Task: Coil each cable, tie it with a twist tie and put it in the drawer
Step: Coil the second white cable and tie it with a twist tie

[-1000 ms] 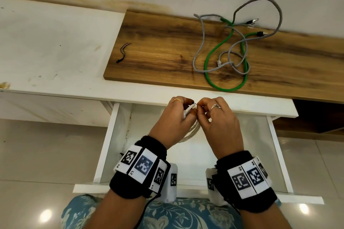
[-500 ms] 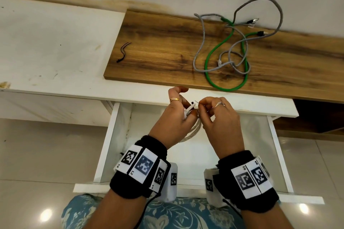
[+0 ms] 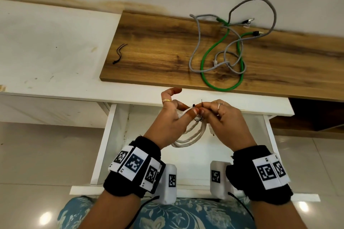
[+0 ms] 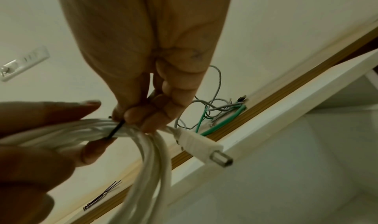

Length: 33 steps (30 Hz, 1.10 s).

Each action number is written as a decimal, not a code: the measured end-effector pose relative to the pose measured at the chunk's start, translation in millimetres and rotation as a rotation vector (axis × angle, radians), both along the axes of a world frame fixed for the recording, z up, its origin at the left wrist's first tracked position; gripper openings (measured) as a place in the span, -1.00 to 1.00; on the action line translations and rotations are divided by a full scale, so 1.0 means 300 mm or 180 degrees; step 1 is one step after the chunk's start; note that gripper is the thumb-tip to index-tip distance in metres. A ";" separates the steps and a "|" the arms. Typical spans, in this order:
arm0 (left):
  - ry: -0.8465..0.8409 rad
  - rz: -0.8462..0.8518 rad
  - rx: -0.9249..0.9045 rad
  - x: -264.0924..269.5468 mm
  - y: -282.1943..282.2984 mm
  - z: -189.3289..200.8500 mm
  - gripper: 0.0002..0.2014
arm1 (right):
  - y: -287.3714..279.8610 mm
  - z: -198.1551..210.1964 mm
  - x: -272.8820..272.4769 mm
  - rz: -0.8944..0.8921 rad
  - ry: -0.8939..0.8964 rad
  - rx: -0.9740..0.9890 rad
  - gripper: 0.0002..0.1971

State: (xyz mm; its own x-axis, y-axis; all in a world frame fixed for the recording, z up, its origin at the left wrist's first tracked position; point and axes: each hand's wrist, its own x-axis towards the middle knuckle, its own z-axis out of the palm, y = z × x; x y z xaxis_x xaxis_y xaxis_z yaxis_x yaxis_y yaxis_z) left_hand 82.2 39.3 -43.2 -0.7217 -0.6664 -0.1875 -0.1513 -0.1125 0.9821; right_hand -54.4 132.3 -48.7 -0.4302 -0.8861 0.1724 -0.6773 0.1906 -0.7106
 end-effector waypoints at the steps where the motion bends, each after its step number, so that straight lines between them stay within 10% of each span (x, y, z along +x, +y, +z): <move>1: 0.0024 0.0043 0.0123 -0.003 0.003 0.002 -0.50 | 0.001 0.000 -0.002 0.0019 0.0047 -0.0013 -0.82; 13: 0.0079 0.0681 0.0973 -0.024 0.018 0.012 -0.71 | -0.003 0.015 0.011 -0.0020 0.0004 -0.0032 -0.74; 23: 0.0343 0.0833 0.1399 -0.009 -0.007 0.037 -0.91 | -0.020 0.073 0.068 -0.0707 -0.1593 -0.0760 -0.84; 33: 0.0294 0.0743 0.1179 -0.004 -0.005 0.027 -0.75 | -0.020 0.103 0.087 -0.0599 -0.0229 -0.0391 -0.78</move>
State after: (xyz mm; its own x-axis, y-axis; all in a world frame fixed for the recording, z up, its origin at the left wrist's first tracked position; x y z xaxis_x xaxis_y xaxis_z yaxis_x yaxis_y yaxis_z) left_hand 81.0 37.6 -35.1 -0.5848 -0.7135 -0.3861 0.0066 -0.4800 0.8772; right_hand -28.1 126.2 -17.9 -0.6010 -0.7633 0.2369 -0.5848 0.2179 -0.7814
